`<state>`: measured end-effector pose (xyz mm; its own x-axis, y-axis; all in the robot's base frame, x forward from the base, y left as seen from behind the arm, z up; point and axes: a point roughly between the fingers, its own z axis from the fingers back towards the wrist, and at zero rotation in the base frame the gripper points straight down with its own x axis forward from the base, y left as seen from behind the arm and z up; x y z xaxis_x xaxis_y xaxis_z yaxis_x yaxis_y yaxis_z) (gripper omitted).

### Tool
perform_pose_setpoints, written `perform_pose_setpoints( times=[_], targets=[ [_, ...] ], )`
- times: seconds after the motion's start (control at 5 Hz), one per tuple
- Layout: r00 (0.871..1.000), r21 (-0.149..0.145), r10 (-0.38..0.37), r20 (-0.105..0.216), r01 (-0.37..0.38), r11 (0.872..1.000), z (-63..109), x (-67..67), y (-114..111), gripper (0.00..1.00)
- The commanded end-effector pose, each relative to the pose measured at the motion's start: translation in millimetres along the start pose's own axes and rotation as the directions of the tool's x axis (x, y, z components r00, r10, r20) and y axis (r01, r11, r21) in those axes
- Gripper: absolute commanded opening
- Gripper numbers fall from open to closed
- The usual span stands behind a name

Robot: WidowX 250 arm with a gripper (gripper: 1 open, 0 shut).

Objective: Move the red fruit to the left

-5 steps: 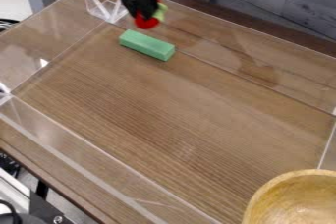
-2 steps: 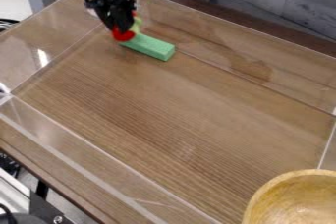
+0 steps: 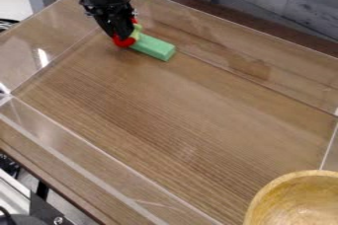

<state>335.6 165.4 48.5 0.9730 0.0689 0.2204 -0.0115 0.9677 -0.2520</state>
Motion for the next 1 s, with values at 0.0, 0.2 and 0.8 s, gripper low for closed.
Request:
perform_pose_setpoints(
  times=[0.0,0.2,0.8],
  targets=[
    [0.999,0.016,0.049,0.019,-0.05,0.999,2.0,-1.2,12,0.0],
    [0.999,-0.003,0.045,-0.003,-0.045,0.999,2.8,-4.8,16,0.0],
    [0.993,-0.074,-0.084,-0.088,0.078,0.994,5.5,-11.7,31,1.0]
  ],
)
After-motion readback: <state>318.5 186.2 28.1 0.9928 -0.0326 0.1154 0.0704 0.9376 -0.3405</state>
